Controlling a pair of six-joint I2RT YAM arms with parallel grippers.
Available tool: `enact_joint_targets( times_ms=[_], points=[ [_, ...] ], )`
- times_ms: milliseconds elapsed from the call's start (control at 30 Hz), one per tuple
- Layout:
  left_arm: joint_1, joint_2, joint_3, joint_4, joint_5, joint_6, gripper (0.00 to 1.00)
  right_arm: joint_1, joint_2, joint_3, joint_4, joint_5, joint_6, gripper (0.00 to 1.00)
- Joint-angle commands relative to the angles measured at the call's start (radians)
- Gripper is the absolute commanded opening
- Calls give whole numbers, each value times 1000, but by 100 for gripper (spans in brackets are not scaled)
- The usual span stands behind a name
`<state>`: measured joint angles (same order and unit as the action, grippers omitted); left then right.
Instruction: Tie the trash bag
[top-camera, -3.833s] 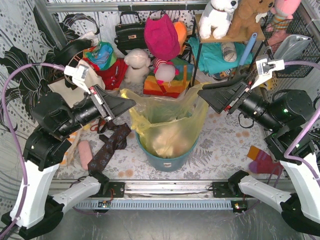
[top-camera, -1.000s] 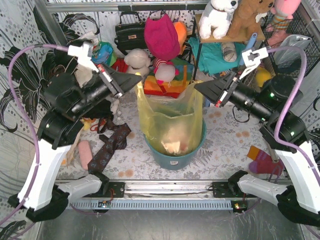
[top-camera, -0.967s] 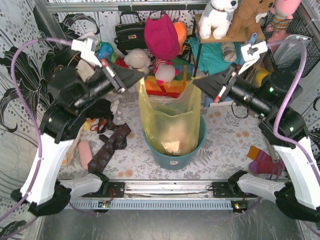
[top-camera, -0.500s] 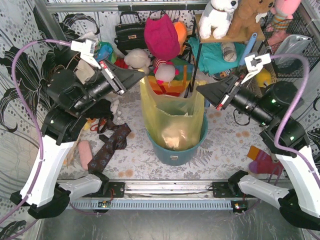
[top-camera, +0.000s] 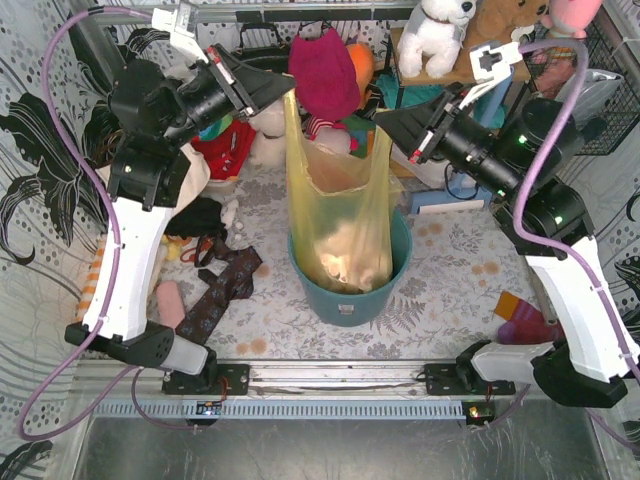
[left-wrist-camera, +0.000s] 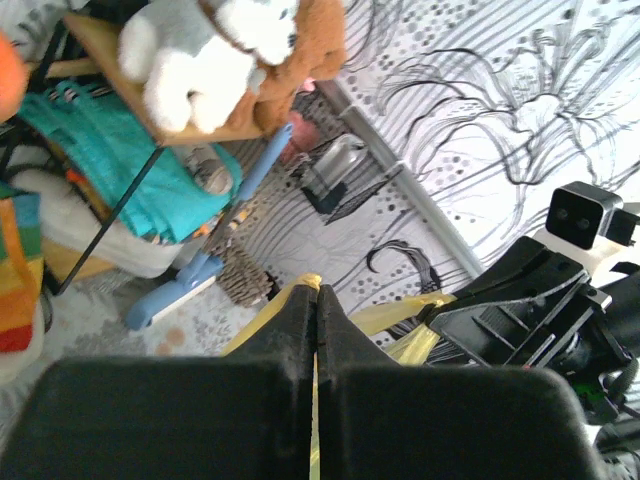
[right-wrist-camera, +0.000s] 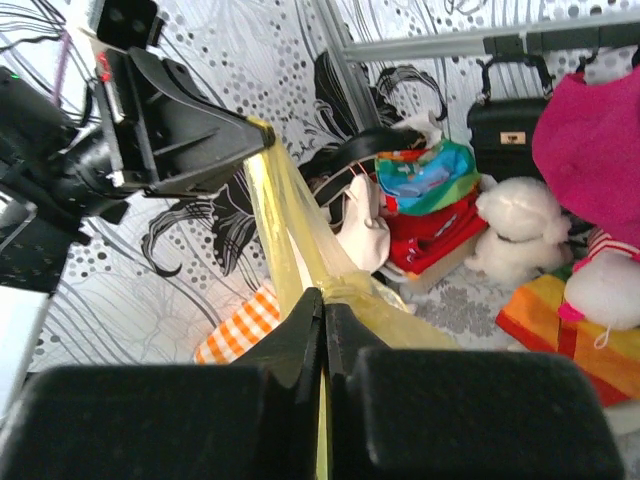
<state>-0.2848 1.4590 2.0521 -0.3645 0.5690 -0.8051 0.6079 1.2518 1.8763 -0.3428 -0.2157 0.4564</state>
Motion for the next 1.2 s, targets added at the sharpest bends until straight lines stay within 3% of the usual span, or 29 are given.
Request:
enact_joint_targets(
  times_ms=[0,167,267,333,500,600,1033,1167],
  points=[
    [3,-124,-200,278,165,-117,0,-2,-78,-48,48,-39,18,0],
    [3,-324,-560,434,229,-167,0,-2,-227,-316,99,-72,111,0],
    [3,-414,-689,482,233,-189,0,-2,-279,-411,128,-62,134,0],
    [5,-431,-683,471,228,-184,0,-2,-274,-405,128,-46,132,0],
    [4,-364,-465,451,237,-199,0,-1,-166,-137,63,-60,101,0],
    [4,-368,-447,508,229,-227,0,-2,-148,-62,44,-69,101,0],
    [4,-465,-698,734,221,-276,0,-2,-289,-287,67,4,109,0],
    [4,-455,-704,818,232,-307,0,-2,-278,-274,66,10,104,0]
  ],
)
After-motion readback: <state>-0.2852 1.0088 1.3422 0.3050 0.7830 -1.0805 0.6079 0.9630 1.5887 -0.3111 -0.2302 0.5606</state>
